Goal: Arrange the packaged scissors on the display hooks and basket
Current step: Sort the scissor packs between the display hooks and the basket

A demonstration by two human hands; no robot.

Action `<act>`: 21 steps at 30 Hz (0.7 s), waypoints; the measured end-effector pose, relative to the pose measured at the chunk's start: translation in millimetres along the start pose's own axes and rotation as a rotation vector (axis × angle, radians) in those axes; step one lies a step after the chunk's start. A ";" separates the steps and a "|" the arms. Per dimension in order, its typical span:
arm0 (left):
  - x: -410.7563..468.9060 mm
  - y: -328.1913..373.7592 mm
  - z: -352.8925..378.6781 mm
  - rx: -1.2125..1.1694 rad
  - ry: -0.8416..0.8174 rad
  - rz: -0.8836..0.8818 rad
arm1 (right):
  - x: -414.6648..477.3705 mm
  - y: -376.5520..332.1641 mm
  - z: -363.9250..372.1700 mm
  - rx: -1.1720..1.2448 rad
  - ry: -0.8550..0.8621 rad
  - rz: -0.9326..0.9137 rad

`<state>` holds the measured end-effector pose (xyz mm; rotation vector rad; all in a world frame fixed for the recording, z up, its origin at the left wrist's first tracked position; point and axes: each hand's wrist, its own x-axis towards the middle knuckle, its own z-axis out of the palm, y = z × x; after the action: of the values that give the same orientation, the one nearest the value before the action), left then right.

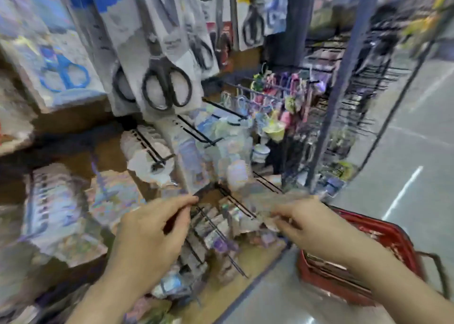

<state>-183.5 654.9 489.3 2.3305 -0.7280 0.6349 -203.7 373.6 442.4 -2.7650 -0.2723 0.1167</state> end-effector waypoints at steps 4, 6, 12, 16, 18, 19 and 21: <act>-6.7 32.0 83.5 -0.070 -0.236 0.015 | -59.7 88.5 21.4 0.029 -0.069 0.252; -7.1 51.1 129.5 -0.074 -0.343 0.016 | -92.3 136.4 30.0 0.079 -0.079 0.395; -10.0 107.8 274.8 -0.063 -0.616 -0.050 | -184.3 268.6 50.5 0.250 -0.072 0.742; -13.8 132.3 368.1 -0.083 -0.772 -0.156 | -223.2 338.2 61.9 0.332 -0.086 0.889; -16.6 135.6 411.2 -0.080 -0.870 -0.232 | -231.4 367.6 67.6 0.370 -0.082 0.969; -16.9 137.0 430.4 -0.081 -0.909 -0.281 | -232.0 381.5 71.2 0.392 -0.073 0.999; -18.3 135.3 469.5 -0.106 -0.944 -0.374 | -226.4 410.6 81.7 0.433 -0.073 1.044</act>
<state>-162.6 257.9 204.7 2.5047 -0.6382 -0.7069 -363.3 -21.0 229.3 -2.1861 1.0592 0.4633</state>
